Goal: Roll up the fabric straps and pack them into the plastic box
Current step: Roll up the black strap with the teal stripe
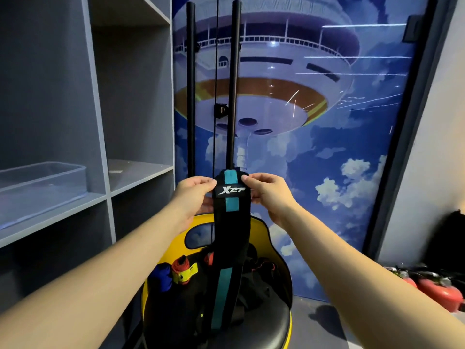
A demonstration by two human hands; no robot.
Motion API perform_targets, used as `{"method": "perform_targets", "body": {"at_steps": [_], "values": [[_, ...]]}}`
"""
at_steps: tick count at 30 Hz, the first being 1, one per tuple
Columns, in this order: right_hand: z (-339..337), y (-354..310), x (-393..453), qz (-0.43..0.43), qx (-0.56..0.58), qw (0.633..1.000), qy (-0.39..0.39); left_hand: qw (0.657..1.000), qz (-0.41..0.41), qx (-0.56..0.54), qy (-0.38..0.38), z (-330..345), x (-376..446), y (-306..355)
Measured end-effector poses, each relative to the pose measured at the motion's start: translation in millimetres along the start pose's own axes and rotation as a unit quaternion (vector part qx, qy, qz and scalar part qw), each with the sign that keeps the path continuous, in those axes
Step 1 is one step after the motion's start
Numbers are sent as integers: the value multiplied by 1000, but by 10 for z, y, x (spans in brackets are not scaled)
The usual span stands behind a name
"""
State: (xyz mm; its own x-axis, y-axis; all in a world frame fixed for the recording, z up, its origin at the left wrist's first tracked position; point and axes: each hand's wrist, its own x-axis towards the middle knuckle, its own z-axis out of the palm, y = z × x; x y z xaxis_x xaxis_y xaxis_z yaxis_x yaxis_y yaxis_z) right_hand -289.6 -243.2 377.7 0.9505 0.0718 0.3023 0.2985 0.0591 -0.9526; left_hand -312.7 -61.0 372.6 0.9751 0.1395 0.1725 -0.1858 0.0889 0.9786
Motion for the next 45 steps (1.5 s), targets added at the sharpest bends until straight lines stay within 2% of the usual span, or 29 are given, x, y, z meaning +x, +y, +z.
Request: {"method": "perform_targets", "body": {"at_steps": [6,11,14,19,27,31,35,41,45], "values": [[75,-135,-235,-23,12,1000,-10,997,54,23,-54,-2,-192,75],[128,-155,-349,-30,34,999,-11,998,17,-43,-52,-32,-239,53],[144,-17,-336,-25,12,1000,-8,998,9,-40,-42,-61,-207,-119],[155,537,-247,35,-4,999,1,999,-26,-20,-29,-149,-76,-661],[172,1640,-14,174,-5,985,7,989,-148,-27,-11,-254,246,-1730],[201,1991,192,176,4,984,14,982,-167,-82,20,-319,505,-2023],[303,2243,426,181,9,983,-4,981,-168,-93,29,-380,731,-2277],[353,2718,636,195,-59,977,-55,974,-183,-101,91,-563,910,-2712],[152,3066,756,223,-88,969,-51,968,-196,-106,114,-756,930,-2971]]}}
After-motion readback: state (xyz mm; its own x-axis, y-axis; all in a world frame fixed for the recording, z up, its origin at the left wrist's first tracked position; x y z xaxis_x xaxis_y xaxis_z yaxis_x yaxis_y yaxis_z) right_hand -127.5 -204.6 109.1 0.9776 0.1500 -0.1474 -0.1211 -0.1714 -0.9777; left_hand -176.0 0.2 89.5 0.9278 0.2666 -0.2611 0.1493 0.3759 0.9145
